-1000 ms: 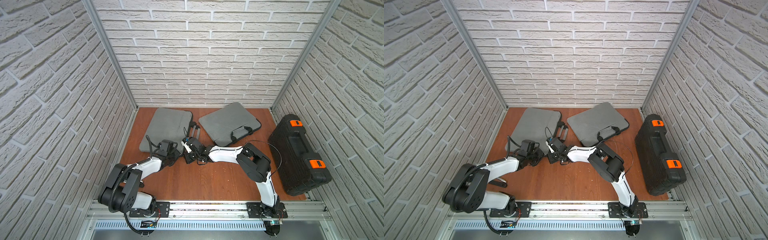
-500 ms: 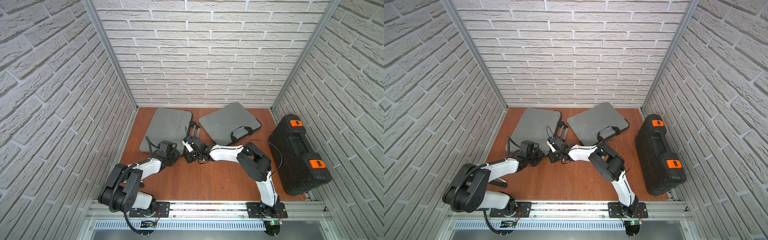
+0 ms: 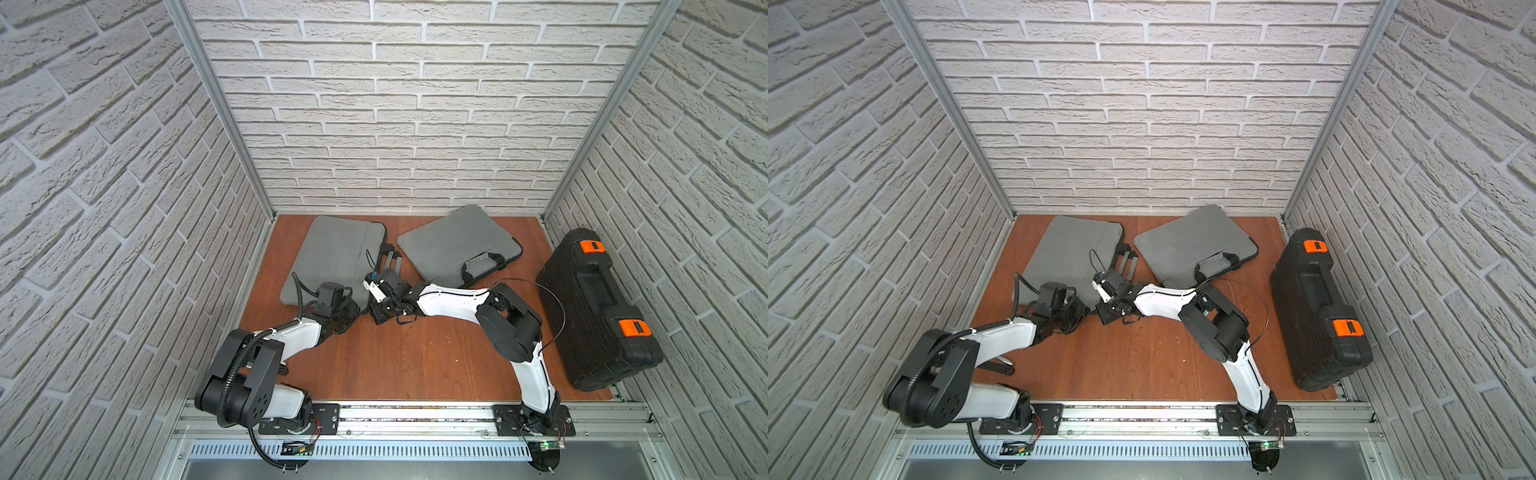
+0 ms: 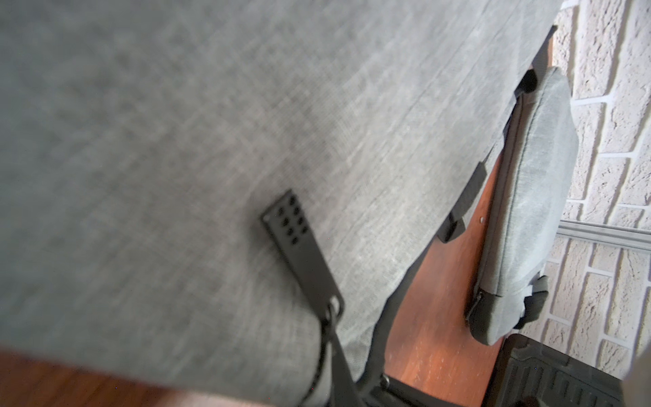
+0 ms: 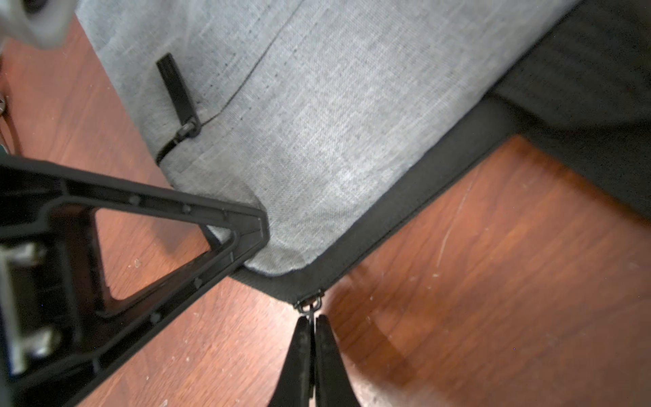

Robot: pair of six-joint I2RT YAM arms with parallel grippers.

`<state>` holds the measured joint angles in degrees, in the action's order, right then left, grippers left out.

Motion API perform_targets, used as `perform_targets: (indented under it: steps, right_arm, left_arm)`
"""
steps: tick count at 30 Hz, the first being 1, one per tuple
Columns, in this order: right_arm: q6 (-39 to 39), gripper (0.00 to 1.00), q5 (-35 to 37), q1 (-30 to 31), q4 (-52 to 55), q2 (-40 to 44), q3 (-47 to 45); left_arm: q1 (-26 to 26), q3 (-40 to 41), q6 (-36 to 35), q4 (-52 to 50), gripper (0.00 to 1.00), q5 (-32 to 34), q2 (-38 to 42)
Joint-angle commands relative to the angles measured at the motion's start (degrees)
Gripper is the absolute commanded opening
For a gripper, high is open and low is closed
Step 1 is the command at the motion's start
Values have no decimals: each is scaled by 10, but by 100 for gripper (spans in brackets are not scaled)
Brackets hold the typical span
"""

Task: Open the zippered laptop bag and take out the laptop
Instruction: Unzip the zipper on the zippered laptop bag.

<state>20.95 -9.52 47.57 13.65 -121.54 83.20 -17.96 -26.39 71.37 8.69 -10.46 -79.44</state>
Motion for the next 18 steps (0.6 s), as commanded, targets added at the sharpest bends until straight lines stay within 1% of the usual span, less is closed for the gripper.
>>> perform_targets:
  steps: [1,8,13,18]
  right_arm:
    - [-16,6,41,-25,74,-8,16]
    - [-73,6,88,-30,132,-1,44]
    - [-97,6,107,-30,147,2,56]
    - [-99,6,100,-31,151,-3,66]
  left_arm:
    - [13,21,-23,-36,0,18,6]
    - [32,35,-26,-39,0,16,20]
    - [43,46,-30,-51,0,16,39]
    - [51,52,-33,-63,0,20,55]
